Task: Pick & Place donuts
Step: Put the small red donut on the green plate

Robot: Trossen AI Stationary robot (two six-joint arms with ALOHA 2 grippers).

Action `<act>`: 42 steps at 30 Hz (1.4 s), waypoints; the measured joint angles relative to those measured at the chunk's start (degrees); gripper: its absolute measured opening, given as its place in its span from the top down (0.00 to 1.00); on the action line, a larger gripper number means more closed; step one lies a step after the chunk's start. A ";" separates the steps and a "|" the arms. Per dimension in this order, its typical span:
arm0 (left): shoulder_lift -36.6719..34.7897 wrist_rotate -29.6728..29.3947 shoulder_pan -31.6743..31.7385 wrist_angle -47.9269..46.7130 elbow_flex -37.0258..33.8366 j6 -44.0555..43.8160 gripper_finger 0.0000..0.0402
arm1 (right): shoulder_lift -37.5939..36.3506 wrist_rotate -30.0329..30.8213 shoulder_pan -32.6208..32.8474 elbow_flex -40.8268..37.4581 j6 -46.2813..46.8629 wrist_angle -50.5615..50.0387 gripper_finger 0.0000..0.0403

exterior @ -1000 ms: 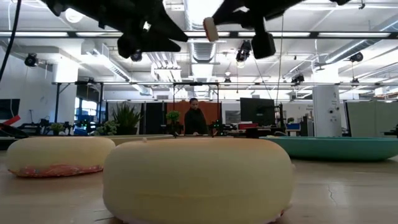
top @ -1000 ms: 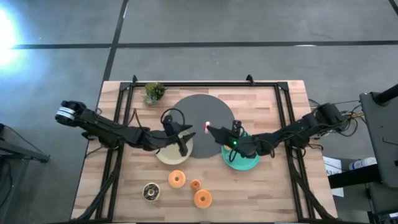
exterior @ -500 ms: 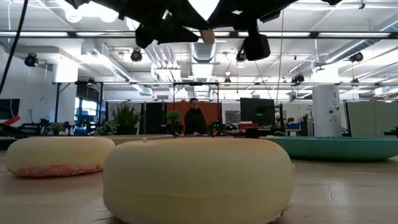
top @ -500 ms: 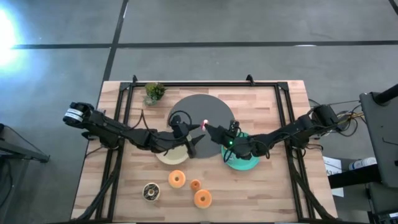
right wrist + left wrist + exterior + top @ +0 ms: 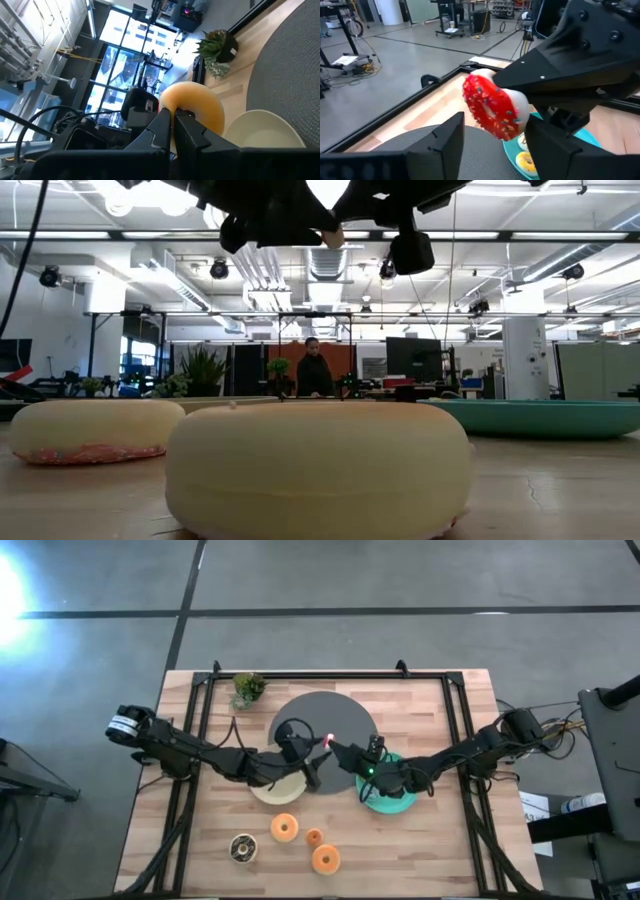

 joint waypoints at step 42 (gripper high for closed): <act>30.04 16.30 0.17 -16.90 26.32 26.61 1.00 | -25.62 -1.66 8.31 23.89 -0.30 -91.78 0.64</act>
